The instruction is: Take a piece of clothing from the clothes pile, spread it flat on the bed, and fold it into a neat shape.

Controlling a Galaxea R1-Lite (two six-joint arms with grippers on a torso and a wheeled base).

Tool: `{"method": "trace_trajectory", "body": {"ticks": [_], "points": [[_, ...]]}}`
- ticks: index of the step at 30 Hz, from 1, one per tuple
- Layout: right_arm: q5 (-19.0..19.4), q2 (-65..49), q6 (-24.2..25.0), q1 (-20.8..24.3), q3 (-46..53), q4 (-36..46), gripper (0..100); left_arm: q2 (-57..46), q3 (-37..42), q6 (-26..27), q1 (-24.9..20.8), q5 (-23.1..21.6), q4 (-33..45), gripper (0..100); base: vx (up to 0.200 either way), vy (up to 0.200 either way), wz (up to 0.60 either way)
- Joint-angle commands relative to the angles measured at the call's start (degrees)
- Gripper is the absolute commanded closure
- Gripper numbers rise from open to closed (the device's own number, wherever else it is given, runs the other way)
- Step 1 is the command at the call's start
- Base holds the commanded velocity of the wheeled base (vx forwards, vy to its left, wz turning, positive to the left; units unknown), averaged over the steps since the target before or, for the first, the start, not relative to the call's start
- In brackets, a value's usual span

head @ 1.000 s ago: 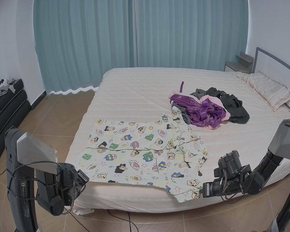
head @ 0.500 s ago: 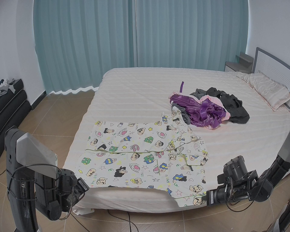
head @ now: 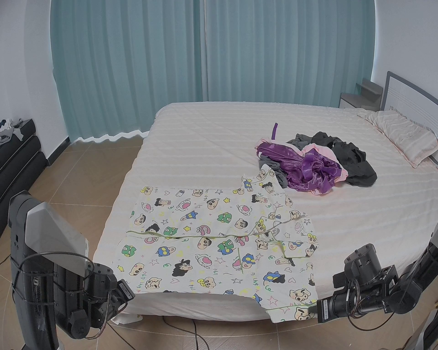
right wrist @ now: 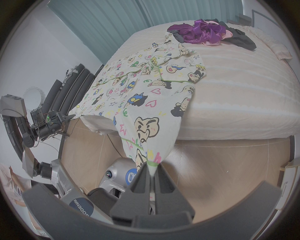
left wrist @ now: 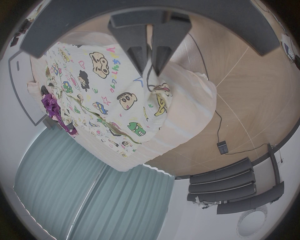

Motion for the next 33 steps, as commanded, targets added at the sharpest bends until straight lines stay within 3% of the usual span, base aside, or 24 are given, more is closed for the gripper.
{"method": "trace_trajectory", "body": {"ticks": [1,15,22,33], "points": [[0.03,-1.25,-0.01,1.49,1.28,-0.03,100,-0.05,1.33,0.27,-0.28,0.01,-1.02,100,0.000,0.000,0.00],[0.03,-2.48,-0.01,4.75,3.92,-0.03,100,-3.03,2.12,3.96,-0.98,0.01,2.85,100,0.000,0.000,0.00],[-0.14,-4.50,-0.10,5.01,4.36,0.15,100,-11.82,2.12,11.08,-1.07,-0.16,14.89,100,0.000,0.000,0.00],[-0.05,-4.94,-0.10,5.19,5.76,-0.11,100,-13.76,1.33,14.42,-3.26,-0.42,22.27,100,0.000,0.000,0.00]]}}
